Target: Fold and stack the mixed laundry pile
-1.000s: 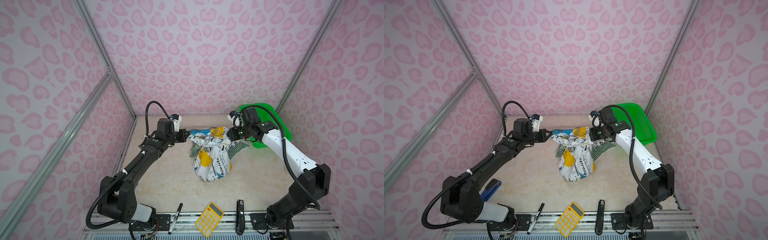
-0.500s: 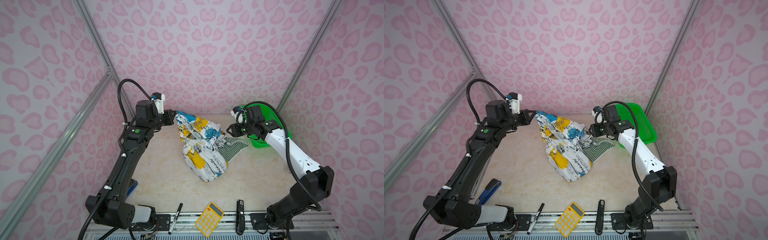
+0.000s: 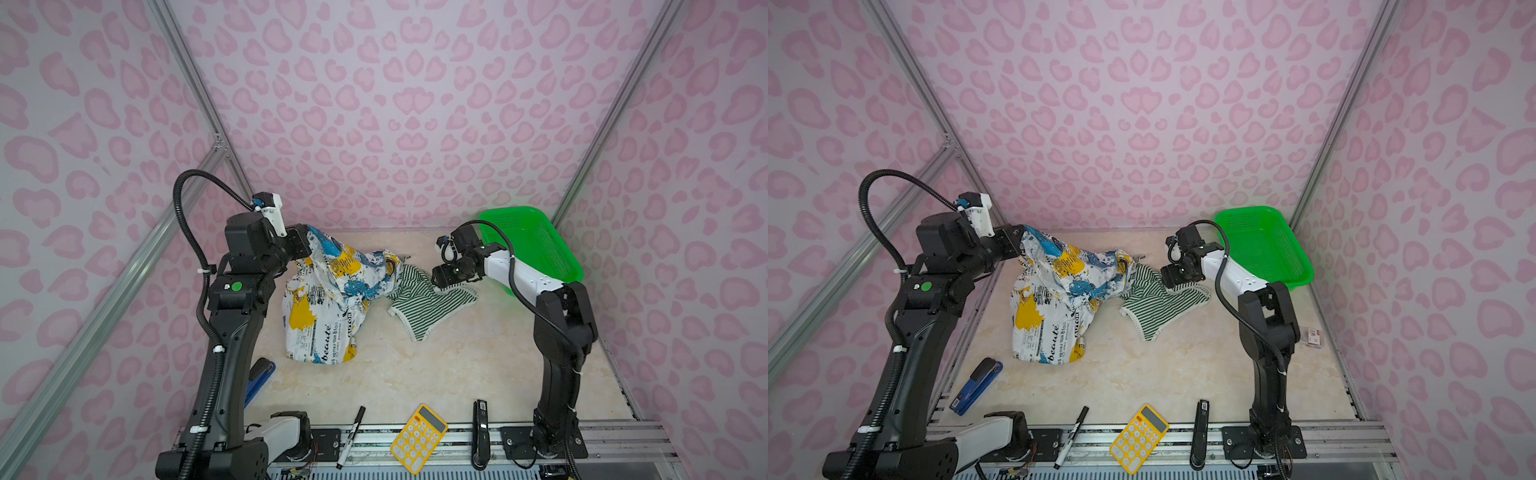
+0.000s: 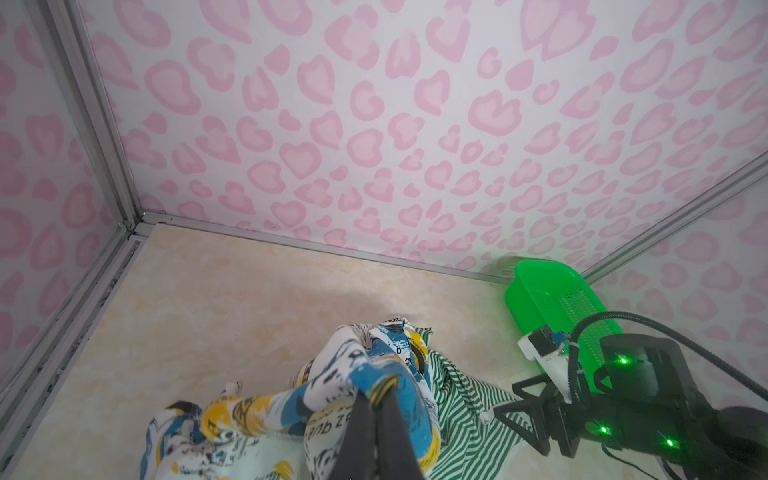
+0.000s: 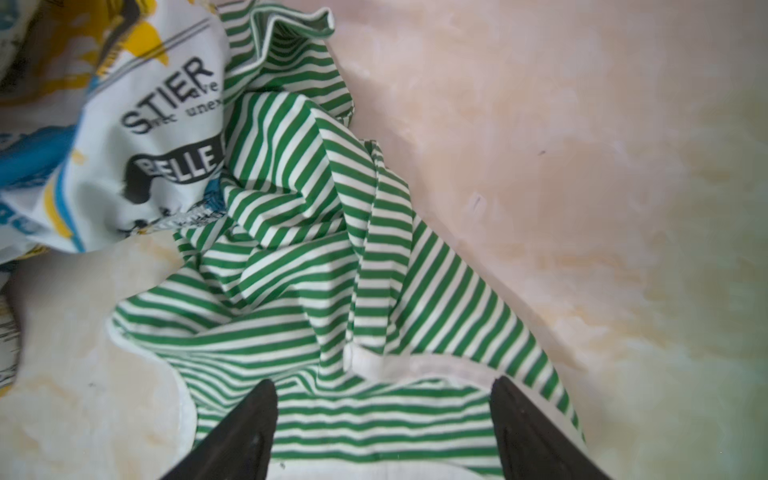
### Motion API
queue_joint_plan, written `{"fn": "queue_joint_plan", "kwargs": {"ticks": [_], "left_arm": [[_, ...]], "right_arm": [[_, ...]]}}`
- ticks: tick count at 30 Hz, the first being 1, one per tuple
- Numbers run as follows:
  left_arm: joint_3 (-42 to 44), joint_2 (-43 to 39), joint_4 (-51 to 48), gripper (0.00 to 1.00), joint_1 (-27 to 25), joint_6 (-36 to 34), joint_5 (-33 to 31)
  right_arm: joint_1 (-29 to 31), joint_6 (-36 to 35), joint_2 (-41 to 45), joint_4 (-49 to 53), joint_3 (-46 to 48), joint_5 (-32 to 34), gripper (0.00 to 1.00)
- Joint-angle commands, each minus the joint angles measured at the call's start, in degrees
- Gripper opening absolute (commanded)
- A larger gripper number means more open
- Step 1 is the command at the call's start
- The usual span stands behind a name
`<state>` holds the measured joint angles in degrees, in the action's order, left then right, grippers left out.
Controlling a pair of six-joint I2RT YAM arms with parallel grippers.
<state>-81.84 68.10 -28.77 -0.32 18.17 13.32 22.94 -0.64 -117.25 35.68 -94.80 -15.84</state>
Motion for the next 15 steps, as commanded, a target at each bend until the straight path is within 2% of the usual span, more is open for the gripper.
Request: {"fn": "queue_joint_plan", "kwargs": {"ticks": [1, 2, 6, 9, 12, 15], "left_arm": [[2.7, -0.9, 2.1, 0.03, 0.7, -0.2, -0.1], [3.3, -0.9, 2.1, 0.03, 1.0, -0.2, -0.1], [5.9, -1.5, 2.2, 0.03, 1.8, -0.2, -0.7], [7.0, -2.4, 2.2, 0.03, 2.4, -0.2, -1.8], [7.0, -3.1, 1.7, 0.03, 3.3, -0.5, -3.0], [6.8, -3.3, 1.7, 0.03, 4.0, -0.6, -2.6]], "right_arm": [[2.3, -2.6, -5.9, 1.0, -5.8, 0.6, 0.83], [2.9, -2.7, -7.6, 1.1, -7.4, 0.6, 0.87], [4.2, -1.0, -13.7, 5.9, -14.0, 1.3, 0.90], [4.9, 0.0, -17.3, 8.4, -14.7, 1.8, 0.90], [5.3, 0.9, -18.2, 9.9, -13.6, 3.4, 0.80], [5.2, 1.5, -19.4, 11.5, -13.4, 5.7, 0.62]]}}
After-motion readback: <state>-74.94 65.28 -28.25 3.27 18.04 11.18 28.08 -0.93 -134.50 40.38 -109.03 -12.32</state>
